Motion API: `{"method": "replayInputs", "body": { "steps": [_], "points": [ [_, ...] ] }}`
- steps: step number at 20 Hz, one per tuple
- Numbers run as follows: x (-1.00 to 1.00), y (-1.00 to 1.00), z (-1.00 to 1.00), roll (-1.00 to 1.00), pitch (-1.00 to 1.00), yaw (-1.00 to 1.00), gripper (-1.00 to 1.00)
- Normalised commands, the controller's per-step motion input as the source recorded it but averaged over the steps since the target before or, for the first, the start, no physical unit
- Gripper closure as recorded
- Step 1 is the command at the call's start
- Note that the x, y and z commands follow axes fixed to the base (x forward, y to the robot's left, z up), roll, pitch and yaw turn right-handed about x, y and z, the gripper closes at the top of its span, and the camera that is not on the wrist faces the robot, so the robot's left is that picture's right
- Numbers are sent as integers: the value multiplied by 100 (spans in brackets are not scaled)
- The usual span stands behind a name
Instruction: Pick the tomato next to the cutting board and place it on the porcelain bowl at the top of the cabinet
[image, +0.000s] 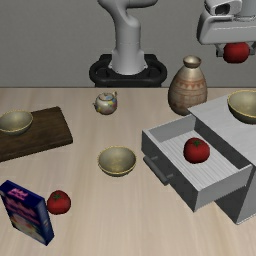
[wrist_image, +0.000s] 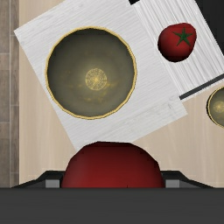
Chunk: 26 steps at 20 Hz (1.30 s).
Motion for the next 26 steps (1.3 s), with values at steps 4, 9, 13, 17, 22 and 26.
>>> {"method": "replayInputs", "body": {
  "steps": [4,9,13,17,22,26],
  "points": [
    [0,100,0,0,0,0,100],
    [100,0,0,0,0,0,100],
    [75,-25,0,0,0,0,100],
    [0,-25,0,0,0,0,-100],
    [0,0,0,0,0,0,-100],
    [0,0,0,0,0,0,-100]
  ]
}}
